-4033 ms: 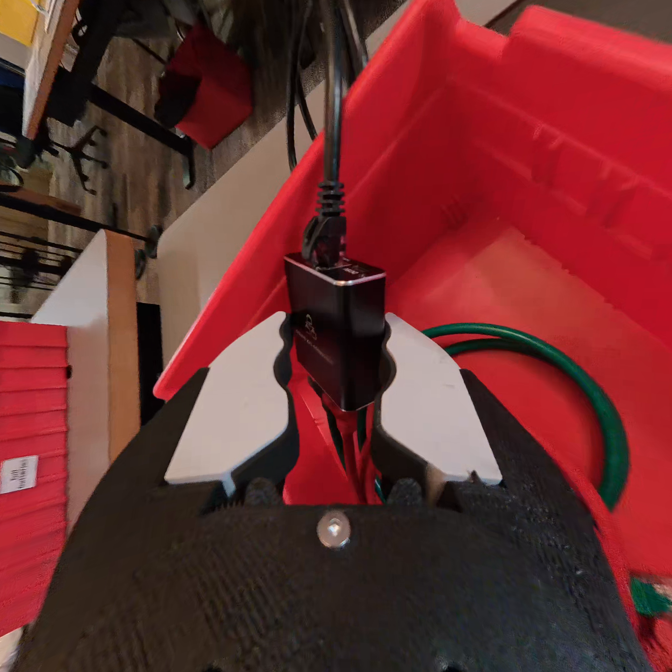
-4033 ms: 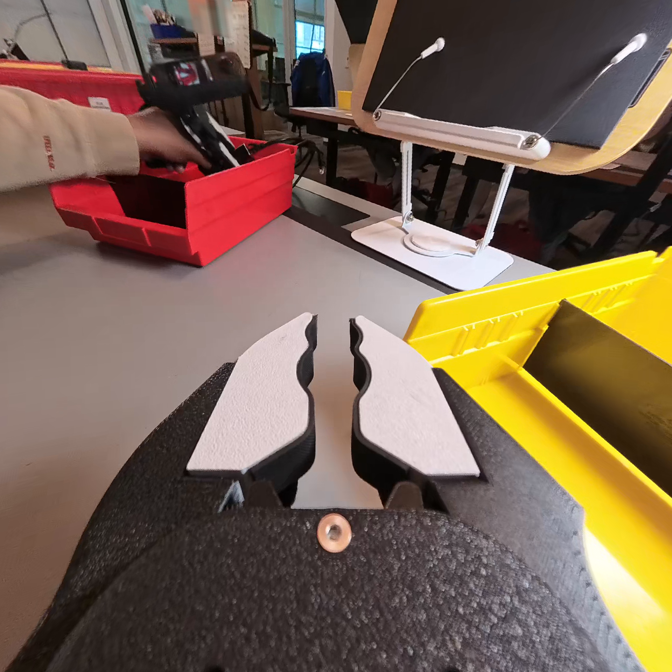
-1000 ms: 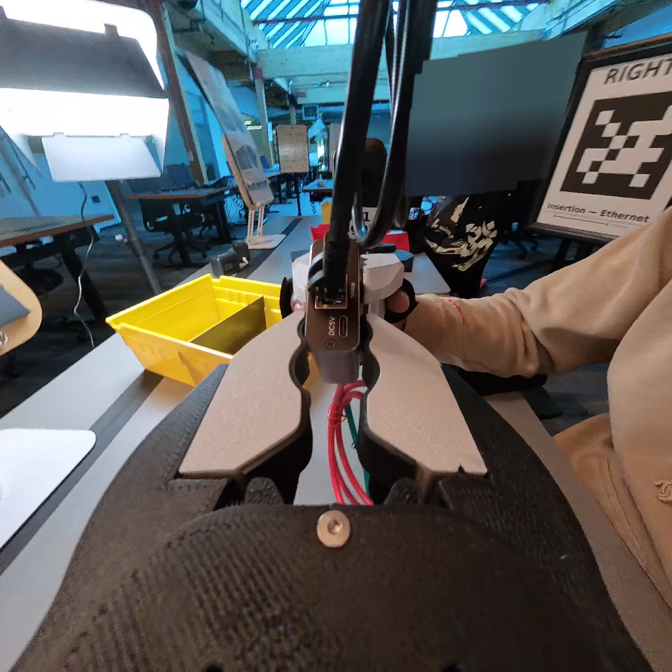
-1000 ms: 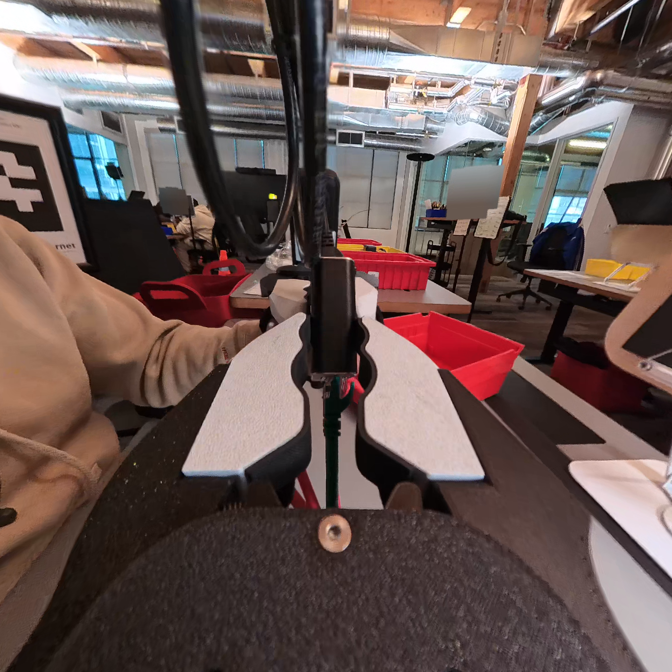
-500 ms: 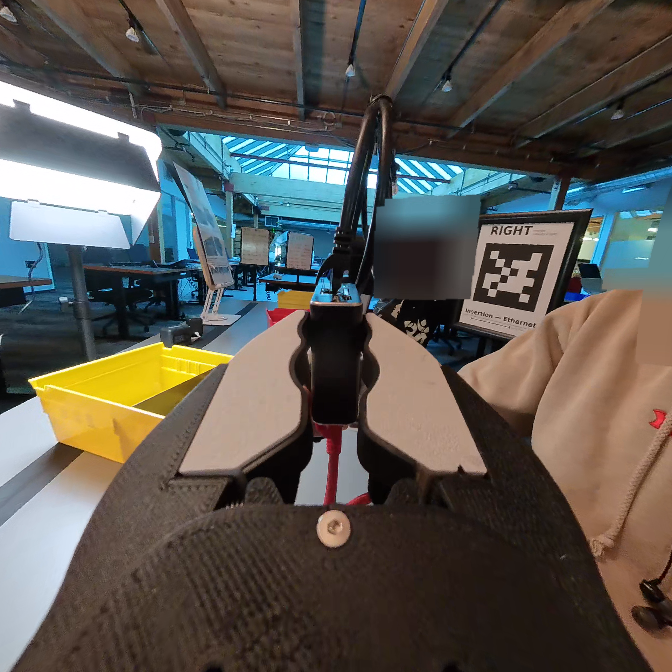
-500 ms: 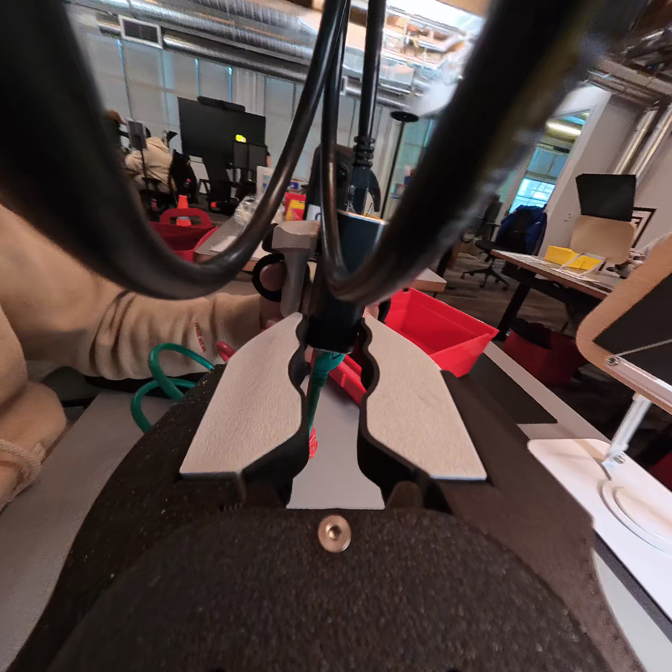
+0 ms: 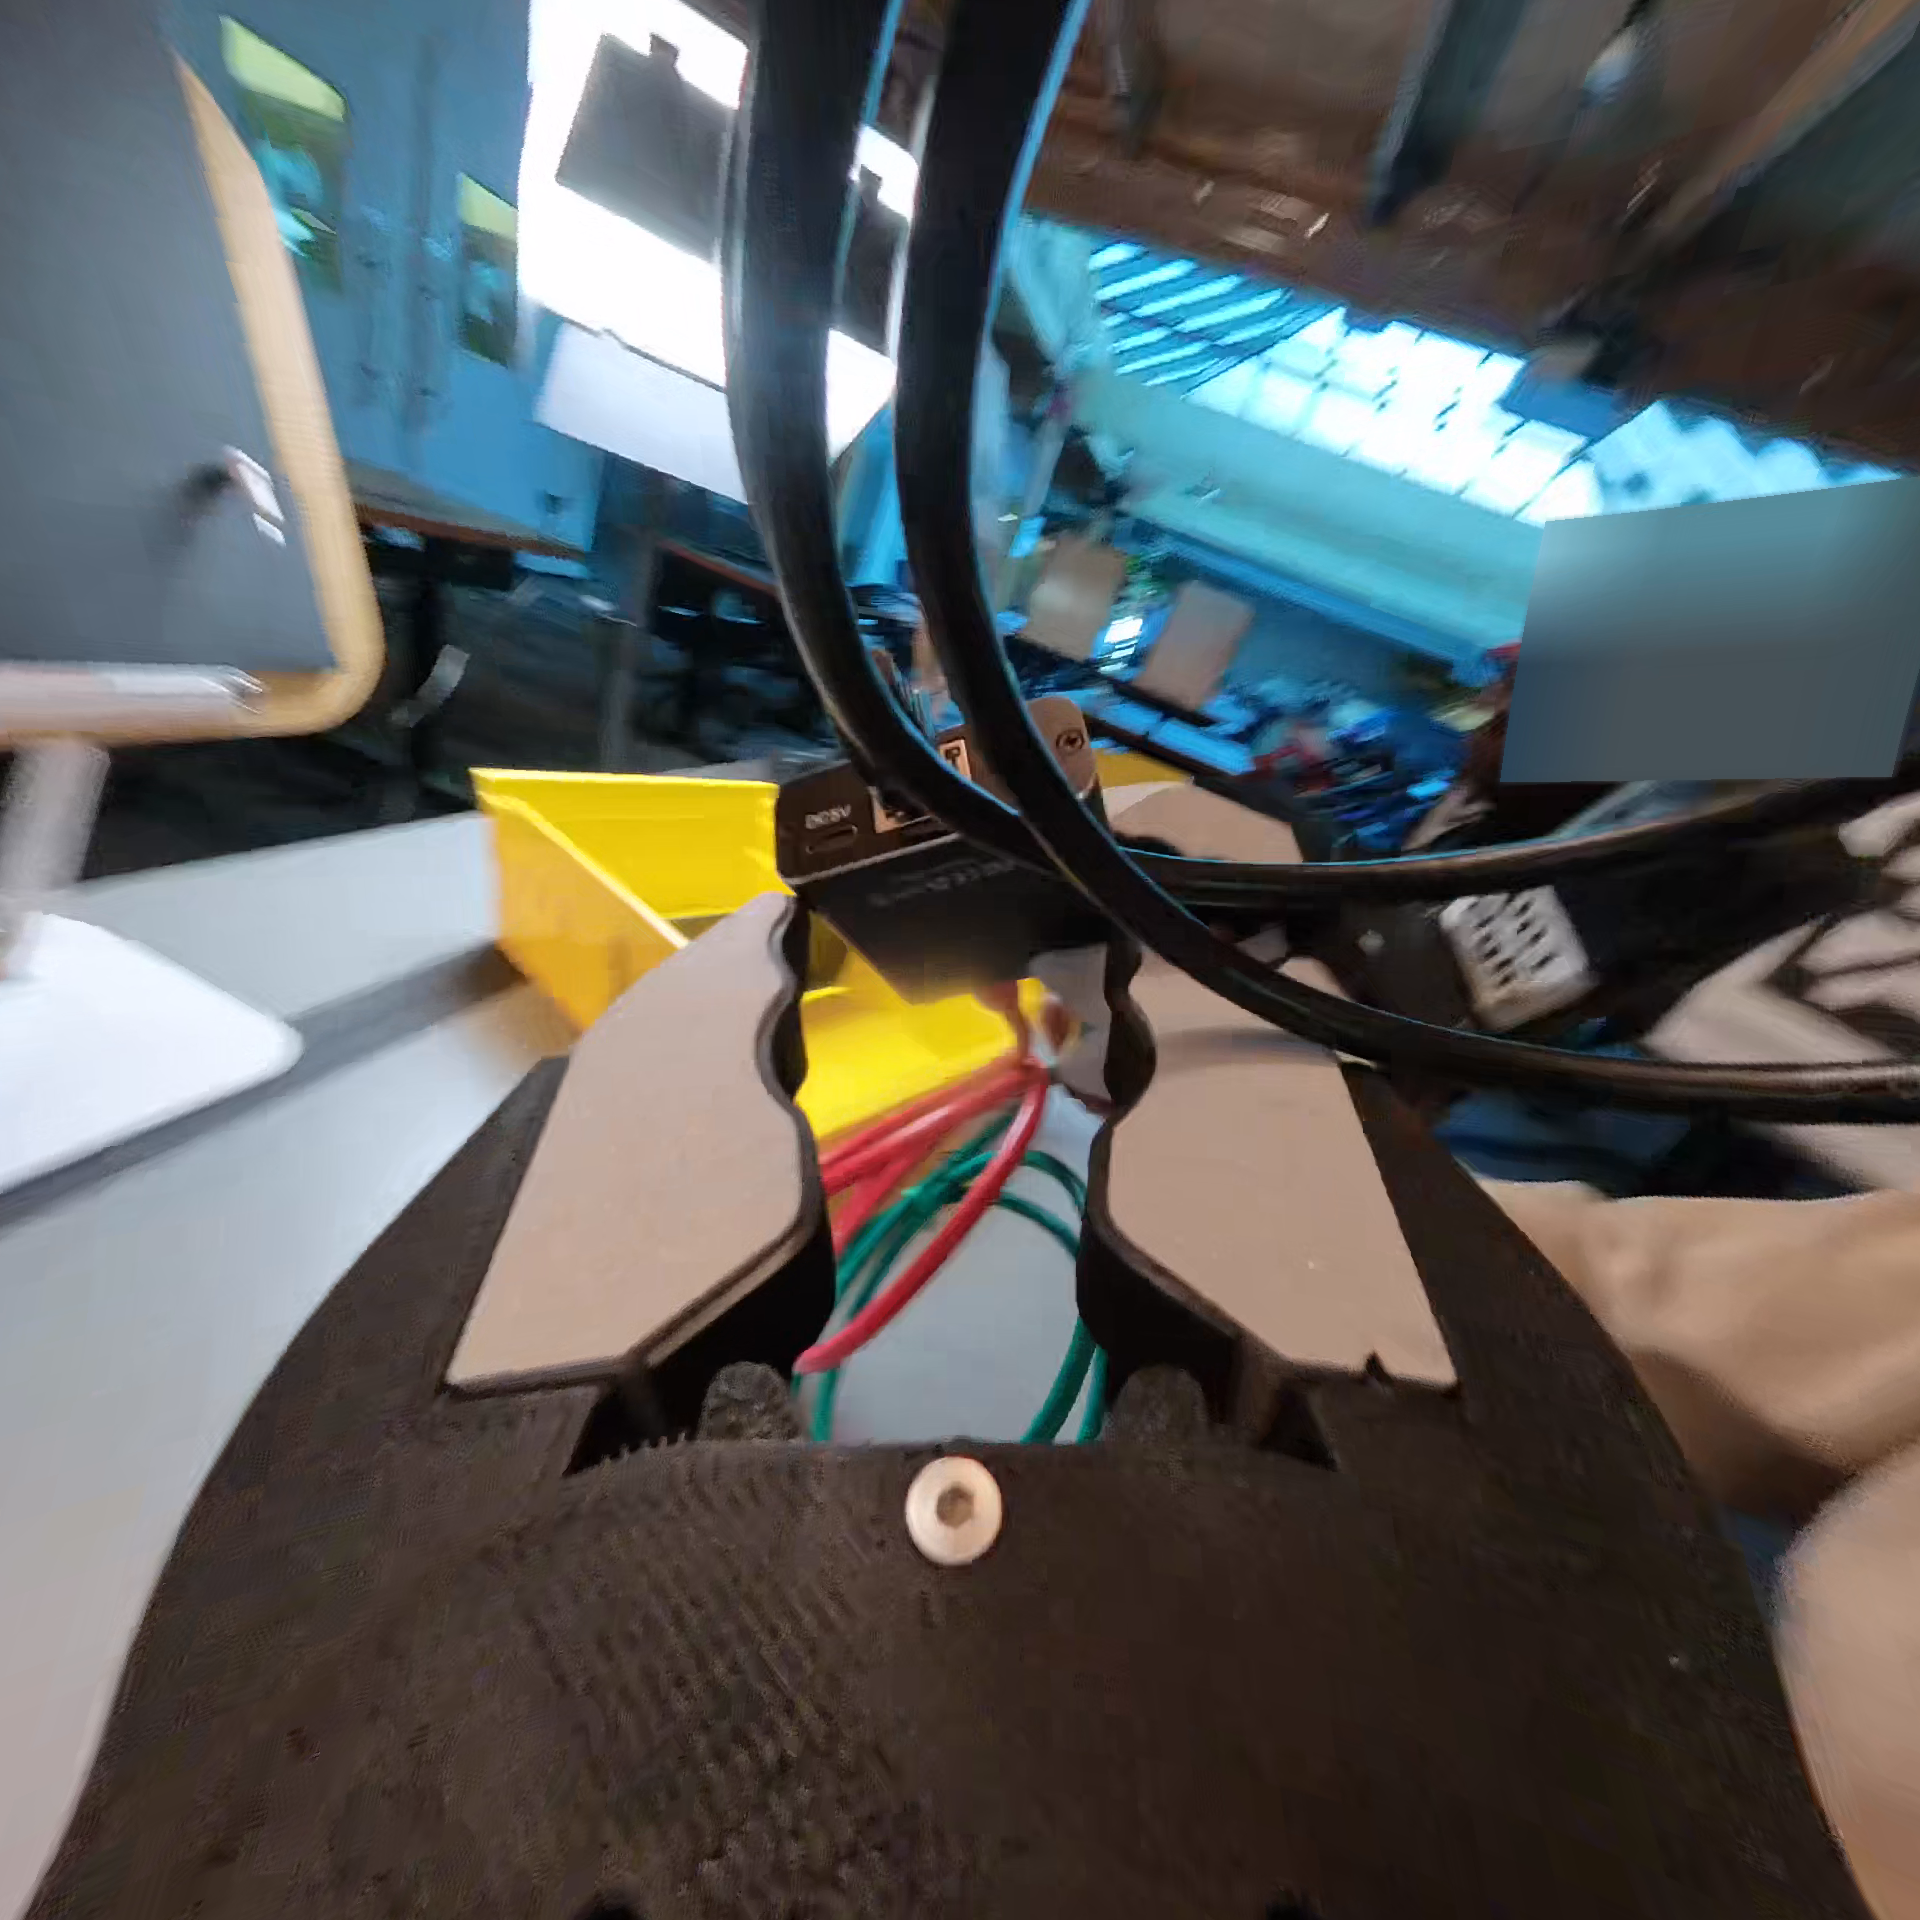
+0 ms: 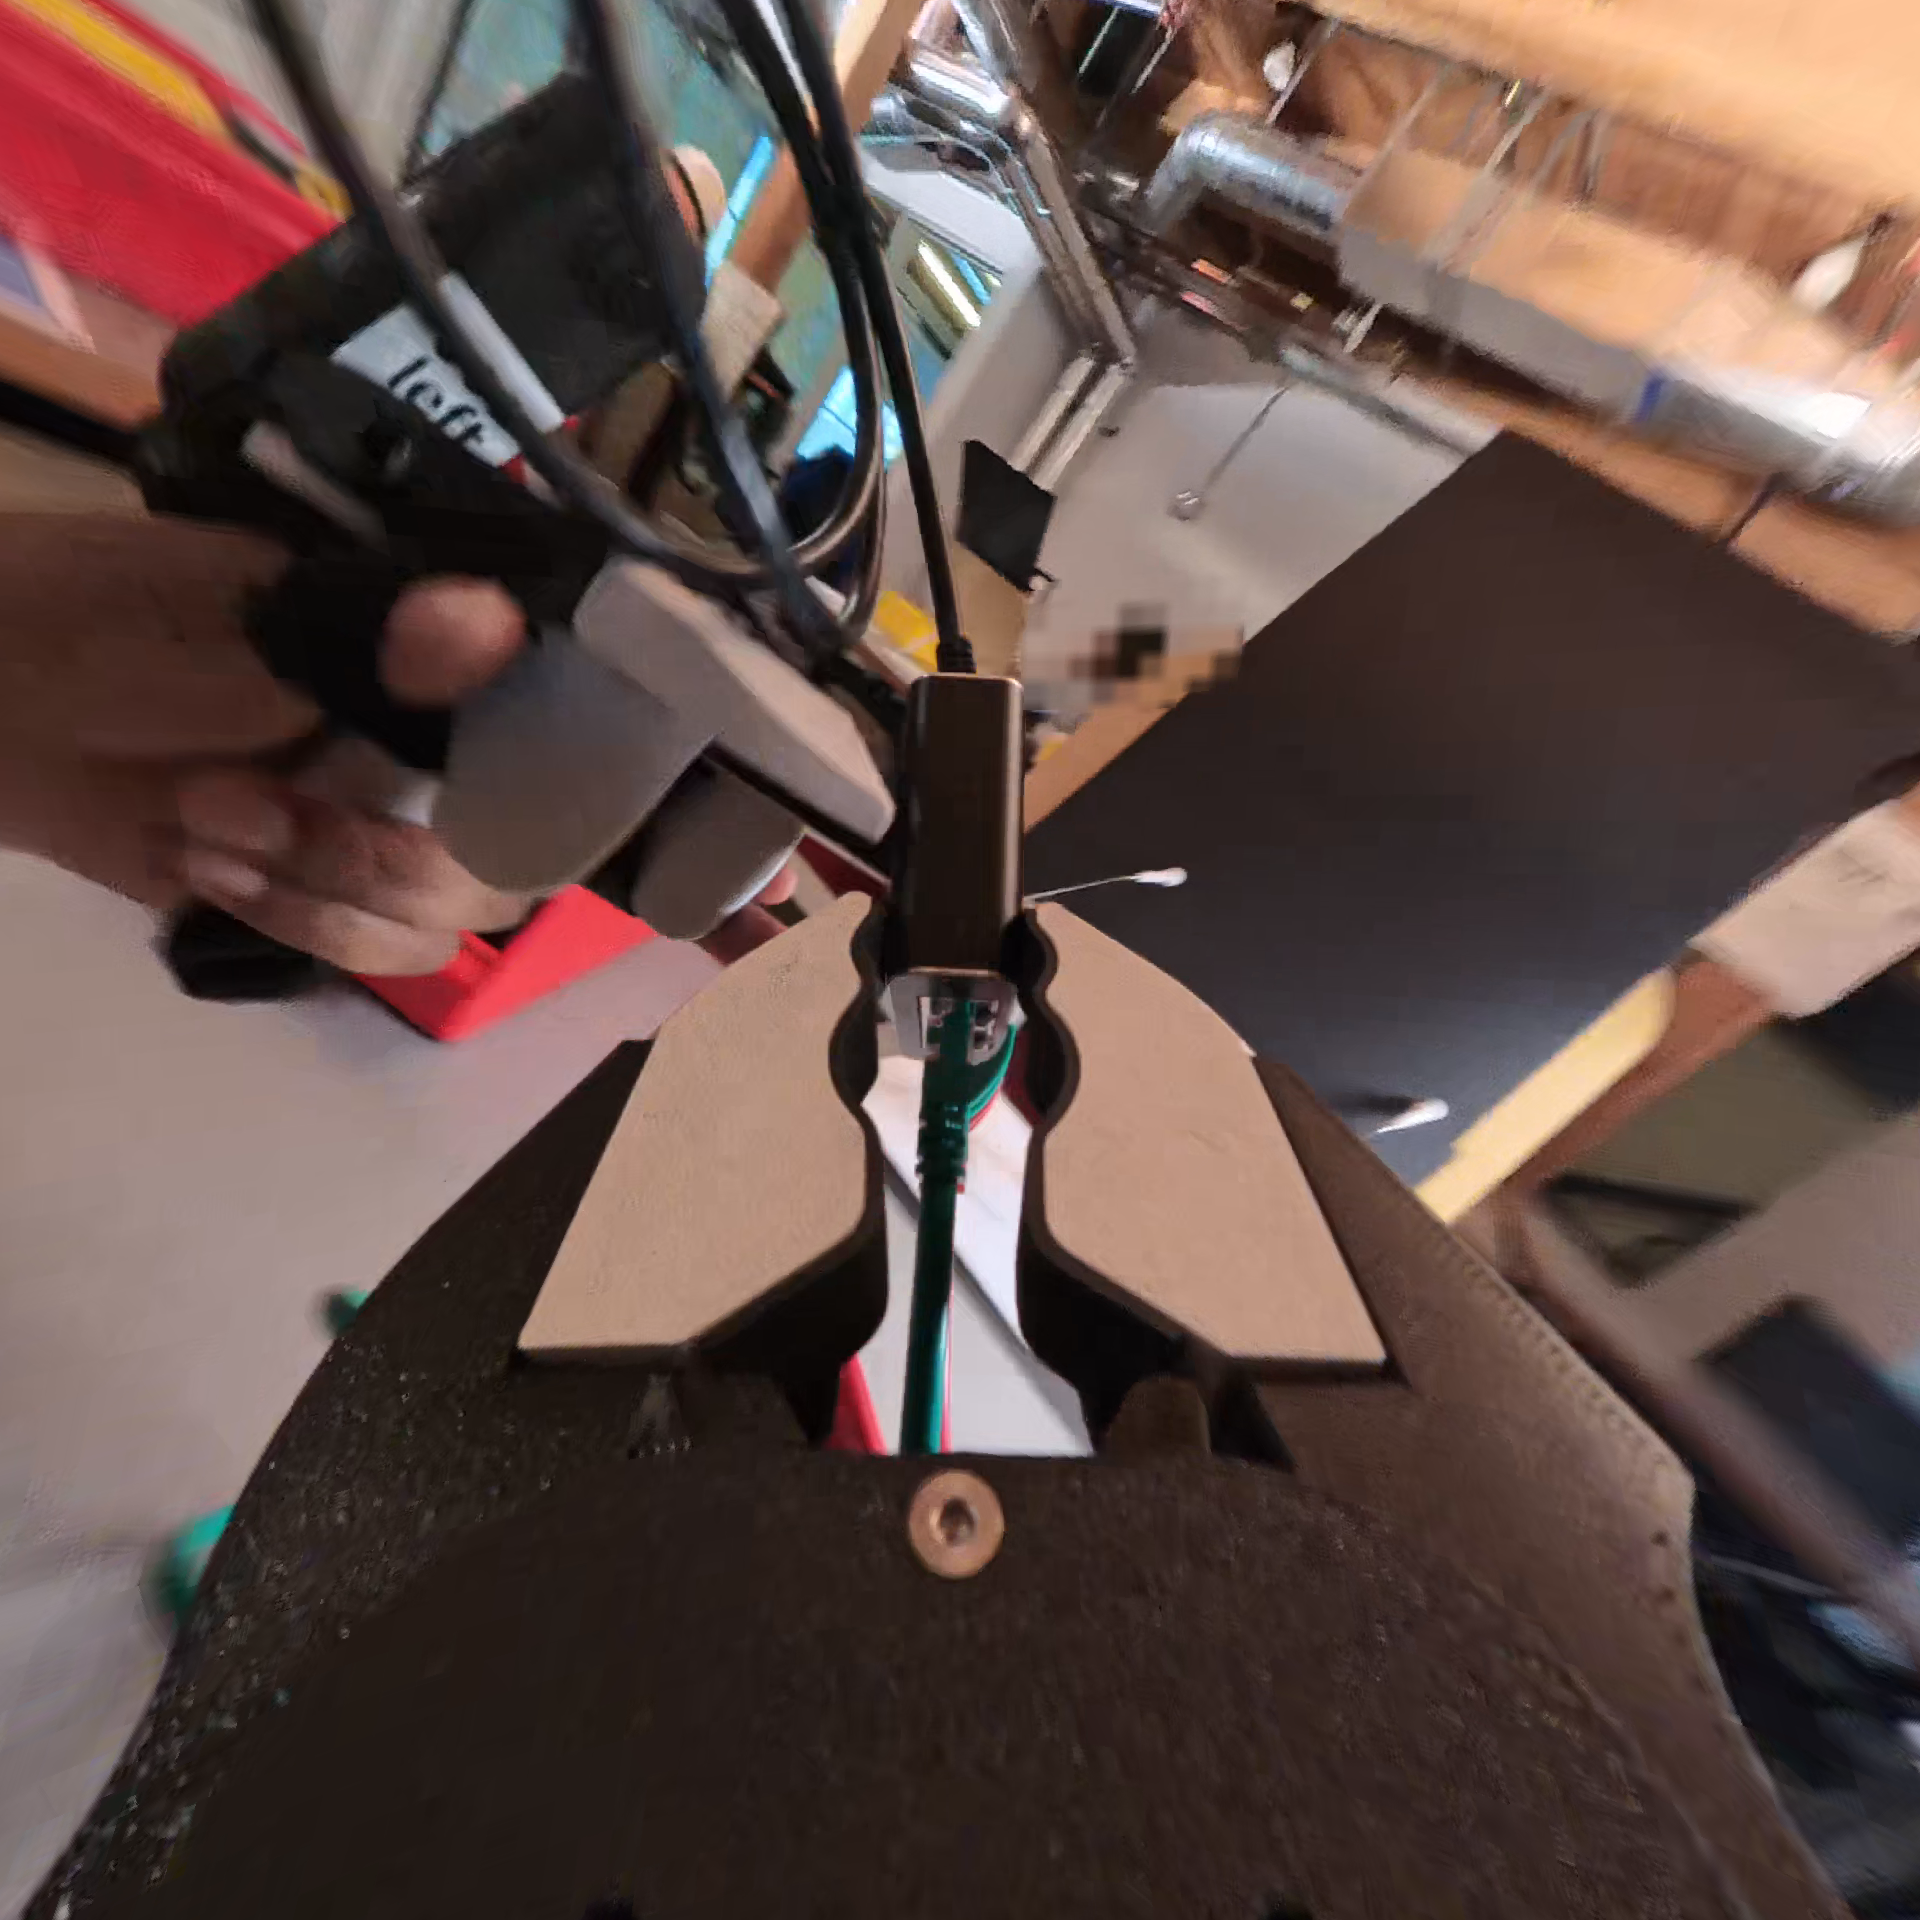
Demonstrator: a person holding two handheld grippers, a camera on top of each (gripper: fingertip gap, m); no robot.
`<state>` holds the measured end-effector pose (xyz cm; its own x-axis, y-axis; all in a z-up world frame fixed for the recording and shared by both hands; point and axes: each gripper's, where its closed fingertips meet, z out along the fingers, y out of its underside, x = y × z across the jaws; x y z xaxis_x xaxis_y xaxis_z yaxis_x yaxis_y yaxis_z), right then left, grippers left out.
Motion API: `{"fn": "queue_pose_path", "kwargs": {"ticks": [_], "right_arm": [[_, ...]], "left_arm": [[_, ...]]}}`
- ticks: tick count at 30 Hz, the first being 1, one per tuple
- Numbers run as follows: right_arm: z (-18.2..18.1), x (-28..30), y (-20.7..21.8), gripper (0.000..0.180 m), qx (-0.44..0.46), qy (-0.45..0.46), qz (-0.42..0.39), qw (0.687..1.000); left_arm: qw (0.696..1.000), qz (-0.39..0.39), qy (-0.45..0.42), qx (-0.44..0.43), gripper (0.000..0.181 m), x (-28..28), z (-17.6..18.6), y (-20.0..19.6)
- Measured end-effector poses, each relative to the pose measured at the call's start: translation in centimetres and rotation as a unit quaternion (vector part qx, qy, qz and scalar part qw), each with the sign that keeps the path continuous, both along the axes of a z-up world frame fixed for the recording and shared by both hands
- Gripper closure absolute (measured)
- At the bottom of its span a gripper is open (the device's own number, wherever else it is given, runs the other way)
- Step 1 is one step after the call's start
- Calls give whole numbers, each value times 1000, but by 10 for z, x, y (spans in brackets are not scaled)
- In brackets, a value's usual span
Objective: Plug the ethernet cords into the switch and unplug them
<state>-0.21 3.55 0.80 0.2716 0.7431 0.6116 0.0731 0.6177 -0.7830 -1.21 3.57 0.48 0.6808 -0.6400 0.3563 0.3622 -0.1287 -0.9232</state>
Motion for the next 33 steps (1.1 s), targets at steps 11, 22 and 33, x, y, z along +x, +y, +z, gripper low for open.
{"fn": "queue_pose_path", "kwargs": {"ticks": [11,22,33], "right_arm": [[-6,-10,-33,154,215,-15,-33,976],[10,15,-61,144,-298,-67,329,894],[2,19,-102,164,-469,-61,542,694]], "left_arm": [[993,-97,-54,44,117,8,2,-14],[967,-177,13,182,118,-10,43,-74],[932,-304,10,198,118,32,44,-111]]}}
